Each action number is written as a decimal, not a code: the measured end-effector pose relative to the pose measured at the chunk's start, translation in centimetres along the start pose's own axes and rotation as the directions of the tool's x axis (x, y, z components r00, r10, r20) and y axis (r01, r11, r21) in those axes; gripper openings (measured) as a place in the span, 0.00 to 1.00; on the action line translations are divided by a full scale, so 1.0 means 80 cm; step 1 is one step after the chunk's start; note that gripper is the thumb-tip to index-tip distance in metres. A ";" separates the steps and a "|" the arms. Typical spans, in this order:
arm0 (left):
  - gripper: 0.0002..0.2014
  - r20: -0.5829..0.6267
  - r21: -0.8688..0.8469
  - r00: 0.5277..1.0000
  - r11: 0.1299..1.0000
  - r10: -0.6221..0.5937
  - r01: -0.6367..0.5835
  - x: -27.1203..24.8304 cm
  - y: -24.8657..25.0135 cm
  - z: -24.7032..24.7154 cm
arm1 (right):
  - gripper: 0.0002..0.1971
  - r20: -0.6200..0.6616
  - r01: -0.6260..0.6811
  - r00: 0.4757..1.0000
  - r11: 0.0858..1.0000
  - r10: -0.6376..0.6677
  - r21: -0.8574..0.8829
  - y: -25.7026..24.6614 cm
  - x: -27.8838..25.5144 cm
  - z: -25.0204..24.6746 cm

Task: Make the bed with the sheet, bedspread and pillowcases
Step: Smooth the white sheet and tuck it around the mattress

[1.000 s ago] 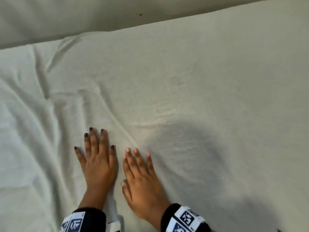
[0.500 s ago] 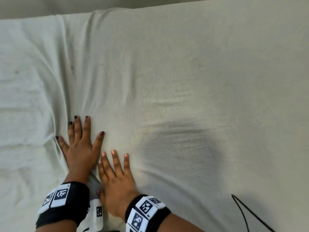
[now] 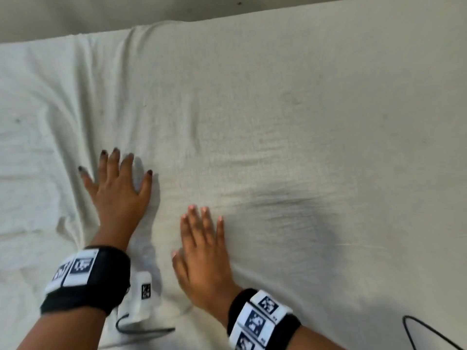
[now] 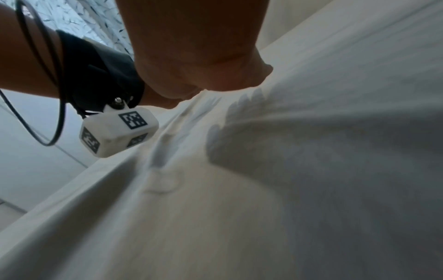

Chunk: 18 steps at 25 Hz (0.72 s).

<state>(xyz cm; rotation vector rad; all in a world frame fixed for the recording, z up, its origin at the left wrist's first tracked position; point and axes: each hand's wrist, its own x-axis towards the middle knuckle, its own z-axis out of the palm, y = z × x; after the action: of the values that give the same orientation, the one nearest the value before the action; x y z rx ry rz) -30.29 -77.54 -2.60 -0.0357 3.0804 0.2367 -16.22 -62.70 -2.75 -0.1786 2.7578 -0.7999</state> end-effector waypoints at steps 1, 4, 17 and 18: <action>0.33 -0.009 -0.043 0.997 0.997 0.071 -0.071 0.031 0.013 0.001 | 0.33 -0.045 -0.040 0.998 0.999 0.041 0.017 0.012 0.021 -0.010; 0.33 0.048 -0.086 0.971 0.970 0.234 -0.229 0.110 0.038 0.019 | 0.34 -0.094 -0.094 0.992 0.994 0.089 -0.051 0.039 0.091 -0.034; 0.39 0.121 -0.025 0.992 1.000 0.019 -0.016 0.131 -0.079 0.036 | 0.33 0.218 0.049 0.976 0.981 -0.007 -0.188 -0.020 0.137 0.008; 0.40 0.142 -0.029 0.990 1.000 0.014 -0.010 0.132 -0.080 0.035 | 0.33 0.244 0.058 0.970 0.984 -0.015 -0.169 -0.018 0.139 0.005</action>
<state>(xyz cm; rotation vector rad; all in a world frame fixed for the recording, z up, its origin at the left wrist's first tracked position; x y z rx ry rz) -40.52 -83.63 -6.88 -0.0010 2.9360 0.2702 -26.72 -66.21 -4.68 -0.3386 2.5954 -0.5041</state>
